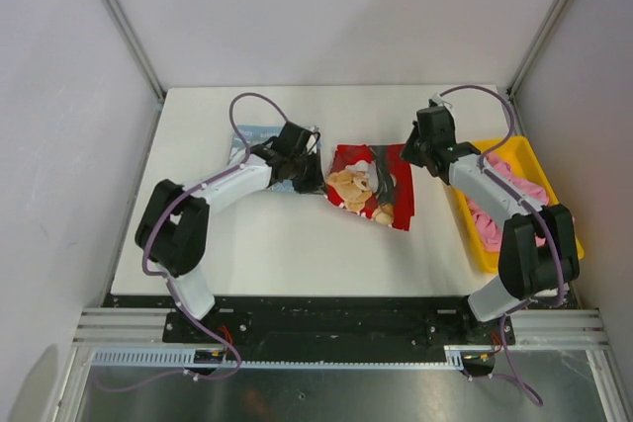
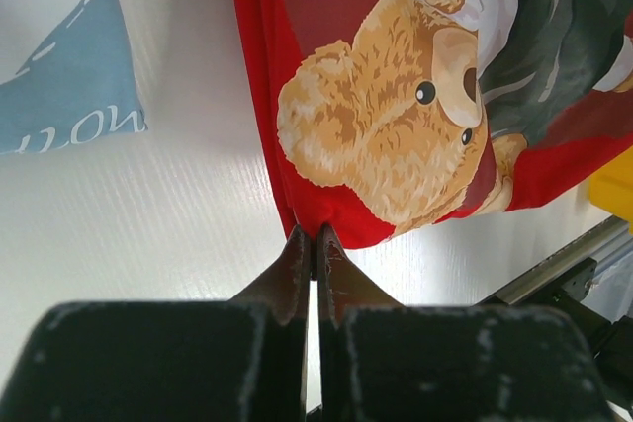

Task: Fold and stack the t-shirts
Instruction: Put the neatly folded tshirt into the corner of the board with both arms

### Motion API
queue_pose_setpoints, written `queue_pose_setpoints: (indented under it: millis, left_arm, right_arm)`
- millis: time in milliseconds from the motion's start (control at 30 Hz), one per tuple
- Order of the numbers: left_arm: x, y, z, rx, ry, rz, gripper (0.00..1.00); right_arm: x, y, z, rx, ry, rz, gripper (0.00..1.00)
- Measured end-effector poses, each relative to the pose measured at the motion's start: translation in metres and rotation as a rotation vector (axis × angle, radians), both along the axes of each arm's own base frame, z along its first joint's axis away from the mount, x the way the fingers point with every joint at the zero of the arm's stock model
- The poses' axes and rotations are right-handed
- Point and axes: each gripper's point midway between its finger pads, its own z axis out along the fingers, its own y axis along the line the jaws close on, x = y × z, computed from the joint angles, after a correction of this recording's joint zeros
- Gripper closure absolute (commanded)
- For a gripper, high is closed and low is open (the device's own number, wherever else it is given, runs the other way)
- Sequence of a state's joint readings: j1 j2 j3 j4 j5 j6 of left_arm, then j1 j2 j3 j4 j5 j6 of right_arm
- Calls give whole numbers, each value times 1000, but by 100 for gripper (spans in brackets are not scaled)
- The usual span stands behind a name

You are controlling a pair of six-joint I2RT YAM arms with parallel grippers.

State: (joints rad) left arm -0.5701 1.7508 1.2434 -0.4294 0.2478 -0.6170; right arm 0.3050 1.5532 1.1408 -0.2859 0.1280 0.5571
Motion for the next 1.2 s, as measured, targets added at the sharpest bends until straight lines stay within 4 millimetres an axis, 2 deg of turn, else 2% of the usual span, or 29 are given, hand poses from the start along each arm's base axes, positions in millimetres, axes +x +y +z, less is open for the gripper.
queue_pose_setpoints:
  millis: [167, 400, 600, 700, 933, 1200]
  left_arm:
    - [6, -1, 12, -7, -37, 2, 100]
    - [20, 7, 43, -28, -120, 34, 100]
    - [40, 40, 58, -23, -157, 130, 100]
    - [52, 62, 60, -12, -158, 190, 100]
    - [73, 110, 57, 15, -157, 317, 100]
    - [80, 169, 53, 47, -139, 459, 100]
  right_arm:
    - [6, 3, 14, 11, -36, 2, 100]
    - [18, 12, 42, 38, -107, 15, 100]
    - [36, 31, 74, 85, -186, 43, 100]
    - [49, 50, 80, 105, -209, 73, 100]
    - [79, 99, 70, 132, -199, 141, 100]
    - [104, 160, 49, 162, -179, 221, 100]
